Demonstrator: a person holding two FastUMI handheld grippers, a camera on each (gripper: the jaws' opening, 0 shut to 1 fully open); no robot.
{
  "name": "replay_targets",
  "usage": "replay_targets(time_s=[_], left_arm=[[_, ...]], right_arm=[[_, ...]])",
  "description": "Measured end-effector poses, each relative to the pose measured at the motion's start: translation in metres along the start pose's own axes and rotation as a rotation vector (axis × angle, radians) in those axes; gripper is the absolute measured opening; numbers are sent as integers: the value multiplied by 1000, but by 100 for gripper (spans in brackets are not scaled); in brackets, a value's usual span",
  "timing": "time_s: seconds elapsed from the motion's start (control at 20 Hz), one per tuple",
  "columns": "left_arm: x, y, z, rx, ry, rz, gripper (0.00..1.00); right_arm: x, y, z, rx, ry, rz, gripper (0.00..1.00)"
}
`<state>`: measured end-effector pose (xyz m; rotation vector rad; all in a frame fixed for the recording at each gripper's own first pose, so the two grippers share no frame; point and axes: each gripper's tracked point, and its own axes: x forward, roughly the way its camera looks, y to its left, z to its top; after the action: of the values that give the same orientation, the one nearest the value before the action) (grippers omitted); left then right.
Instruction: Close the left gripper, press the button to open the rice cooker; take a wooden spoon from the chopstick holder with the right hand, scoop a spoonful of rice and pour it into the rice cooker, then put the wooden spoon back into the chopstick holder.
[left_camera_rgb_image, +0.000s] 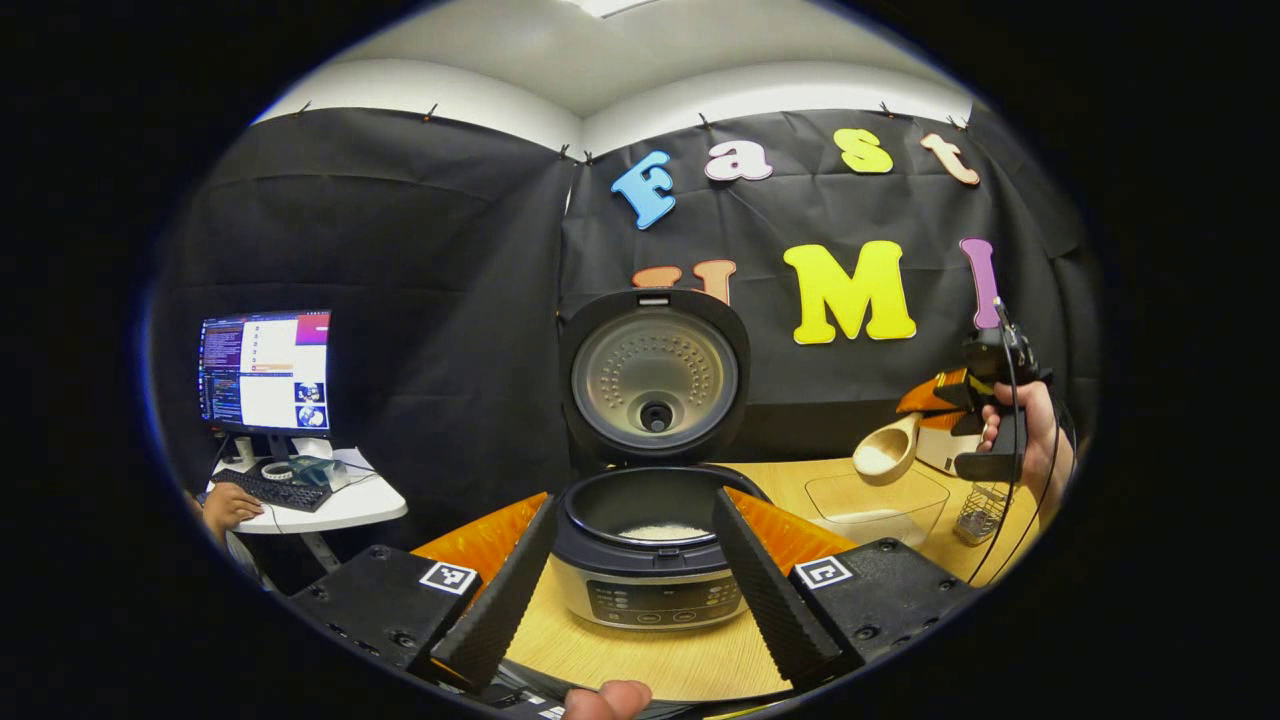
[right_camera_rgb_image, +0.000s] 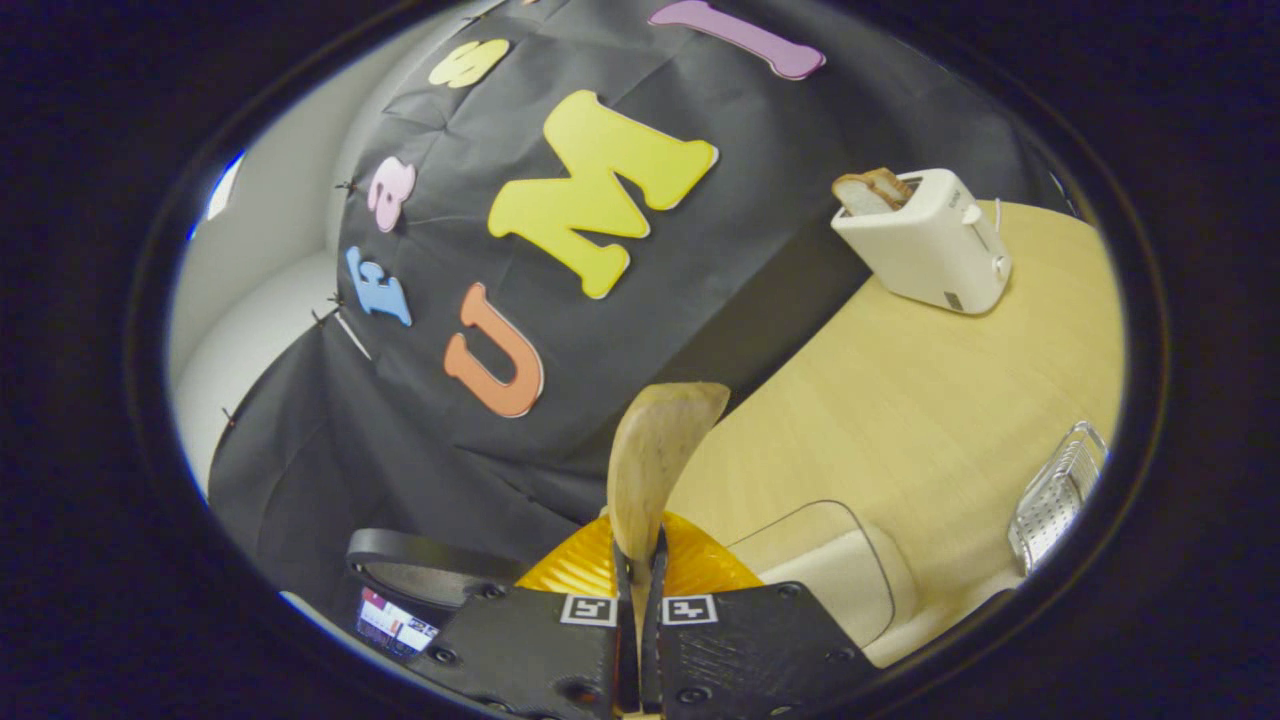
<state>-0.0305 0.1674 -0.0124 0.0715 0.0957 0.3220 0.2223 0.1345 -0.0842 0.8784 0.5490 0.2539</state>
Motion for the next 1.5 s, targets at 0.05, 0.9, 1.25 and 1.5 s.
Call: replay_targets(time_s=[0.05,0.9,1.25,1.5], left_arm=[[1,5,-4,11,13,11,99],[3,46,-22,-19,62,55,99],[4,48,-23,-40,61,64,99],[5,46,-19,-42,56,79,99]], right_arm=[[1,14,-3,-7,9,15,1],[55,160,-143,-320,138,150,2],[55,175,-157,-607,58,151,2],[46,193,-170,-858,-34,187,1]])
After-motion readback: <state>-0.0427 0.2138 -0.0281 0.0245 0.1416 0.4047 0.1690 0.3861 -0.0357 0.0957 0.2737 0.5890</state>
